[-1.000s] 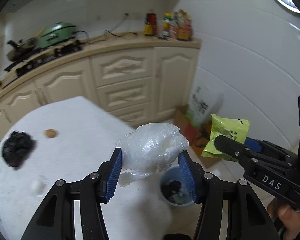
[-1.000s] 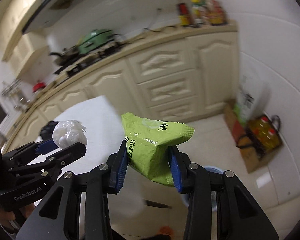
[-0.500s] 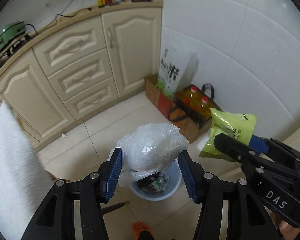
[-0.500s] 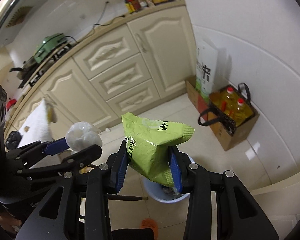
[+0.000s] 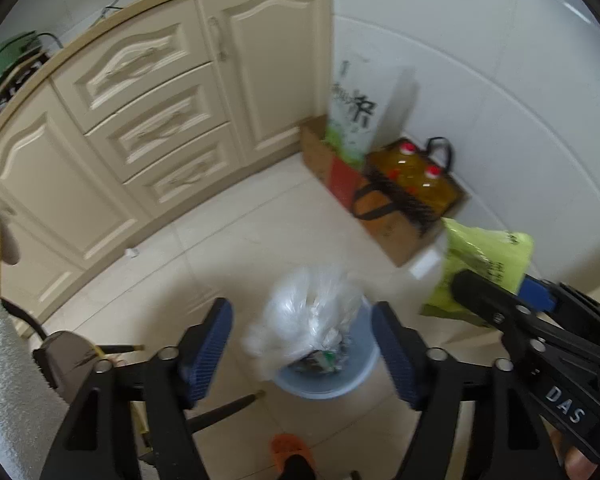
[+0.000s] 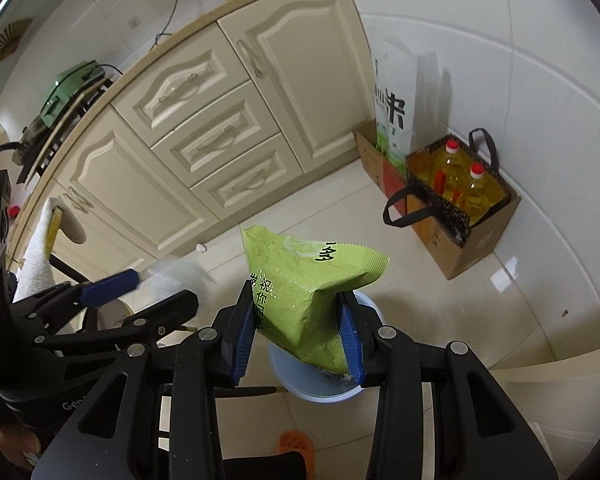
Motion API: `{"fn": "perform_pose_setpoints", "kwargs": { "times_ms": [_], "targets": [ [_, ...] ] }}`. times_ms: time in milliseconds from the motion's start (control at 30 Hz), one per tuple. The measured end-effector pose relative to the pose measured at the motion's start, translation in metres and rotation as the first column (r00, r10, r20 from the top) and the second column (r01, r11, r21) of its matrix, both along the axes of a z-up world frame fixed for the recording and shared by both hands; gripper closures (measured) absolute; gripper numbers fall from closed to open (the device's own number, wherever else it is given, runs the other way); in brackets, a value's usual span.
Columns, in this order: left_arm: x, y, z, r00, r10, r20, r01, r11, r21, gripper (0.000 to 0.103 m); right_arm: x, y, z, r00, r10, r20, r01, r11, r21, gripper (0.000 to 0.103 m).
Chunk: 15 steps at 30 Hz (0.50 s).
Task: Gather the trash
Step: 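Carry both items to the blue bin and open both grippers over it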
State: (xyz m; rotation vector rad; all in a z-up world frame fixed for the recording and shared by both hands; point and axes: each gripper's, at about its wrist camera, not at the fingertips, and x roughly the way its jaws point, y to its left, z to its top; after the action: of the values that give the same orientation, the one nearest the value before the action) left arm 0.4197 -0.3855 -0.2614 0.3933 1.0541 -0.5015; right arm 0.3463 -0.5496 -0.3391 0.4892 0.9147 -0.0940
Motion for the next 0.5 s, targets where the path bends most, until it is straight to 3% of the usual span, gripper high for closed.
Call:
{"fn": "perform_pose_setpoints", "kwargs": {
  "times_ms": [300, 500],
  "targets": [
    [0.003, 0.004, -0.008, 0.999, 0.031, -0.008, -0.031, 0.999, -0.019, 0.029, 0.008, 0.006, -0.012, 1.000, 0.013, -0.026, -0.012, 1.000, 0.007, 0.064],
    [-0.009, 0.017, 0.006, 0.997, 0.067, 0.046, -0.066, 0.998, -0.022, 0.025, 0.016, 0.017, -0.018, 0.998, 0.033, -0.047, -0.033, 0.999, 0.015, 0.064]
  ]
}}
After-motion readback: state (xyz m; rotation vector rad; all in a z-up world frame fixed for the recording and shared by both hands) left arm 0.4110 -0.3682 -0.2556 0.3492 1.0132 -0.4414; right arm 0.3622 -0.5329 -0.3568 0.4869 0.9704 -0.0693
